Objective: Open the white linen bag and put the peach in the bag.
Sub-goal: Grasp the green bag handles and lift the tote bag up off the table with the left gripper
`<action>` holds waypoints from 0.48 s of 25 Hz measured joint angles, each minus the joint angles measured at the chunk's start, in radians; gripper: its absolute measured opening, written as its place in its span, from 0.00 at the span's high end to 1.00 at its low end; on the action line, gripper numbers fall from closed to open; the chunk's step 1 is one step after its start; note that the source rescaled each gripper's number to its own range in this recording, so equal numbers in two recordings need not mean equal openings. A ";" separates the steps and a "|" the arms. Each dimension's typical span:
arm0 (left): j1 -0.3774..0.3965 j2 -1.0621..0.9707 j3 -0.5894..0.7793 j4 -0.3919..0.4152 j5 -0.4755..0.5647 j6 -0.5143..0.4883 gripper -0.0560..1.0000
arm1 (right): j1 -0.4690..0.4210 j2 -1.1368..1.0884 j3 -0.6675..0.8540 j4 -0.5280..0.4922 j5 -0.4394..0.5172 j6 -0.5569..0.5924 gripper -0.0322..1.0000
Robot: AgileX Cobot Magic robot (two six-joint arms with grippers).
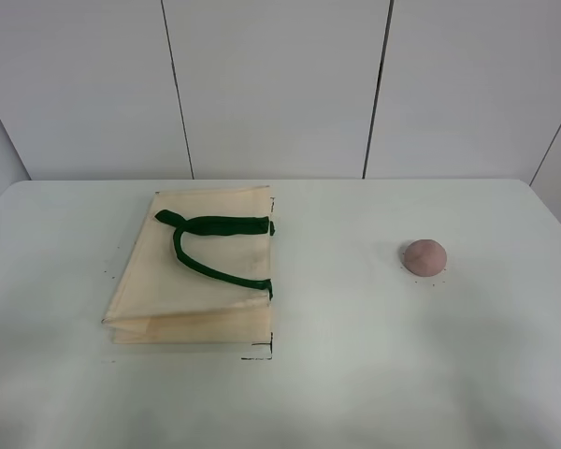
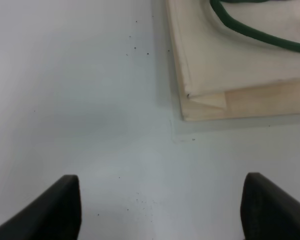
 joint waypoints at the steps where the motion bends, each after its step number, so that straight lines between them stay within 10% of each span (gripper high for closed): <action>1: 0.000 0.000 0.000 0.000 0.000 0.000 0.10 | 0.000 0.000 0.000 0.000 0.000 0.000 0.00; 12: 0.000 0.101 -0.053 0.000 0.002 0.000 0.09 | 0.000 0.000 0.000 0.000 0.000 0.000 0.00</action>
